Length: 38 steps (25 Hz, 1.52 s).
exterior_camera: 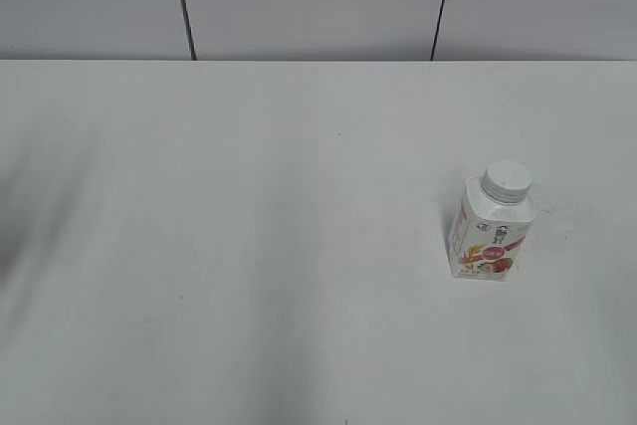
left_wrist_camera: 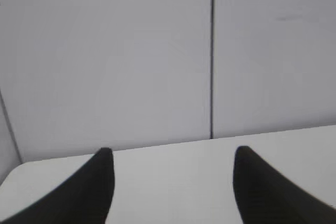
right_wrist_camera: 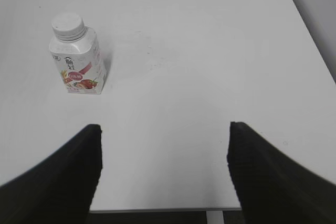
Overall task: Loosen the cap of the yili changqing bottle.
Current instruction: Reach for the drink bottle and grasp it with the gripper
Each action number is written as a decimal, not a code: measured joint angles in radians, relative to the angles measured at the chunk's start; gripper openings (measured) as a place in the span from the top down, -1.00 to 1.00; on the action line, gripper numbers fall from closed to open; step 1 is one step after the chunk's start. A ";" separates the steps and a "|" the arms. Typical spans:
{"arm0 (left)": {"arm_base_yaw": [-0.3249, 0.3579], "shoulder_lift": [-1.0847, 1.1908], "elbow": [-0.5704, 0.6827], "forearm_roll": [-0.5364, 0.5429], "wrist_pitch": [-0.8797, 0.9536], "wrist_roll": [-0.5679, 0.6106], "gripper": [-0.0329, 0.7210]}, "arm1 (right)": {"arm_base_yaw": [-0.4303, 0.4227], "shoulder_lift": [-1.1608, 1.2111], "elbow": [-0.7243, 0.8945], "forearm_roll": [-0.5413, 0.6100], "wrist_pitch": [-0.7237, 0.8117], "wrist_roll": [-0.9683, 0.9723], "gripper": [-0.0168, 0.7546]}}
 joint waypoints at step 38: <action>-0.311 0.867 -0.760 1.211 -0.343 -0.672 -0.31 | 0.000 0.000 0.000 0.000 -0.001 0.000 -0.56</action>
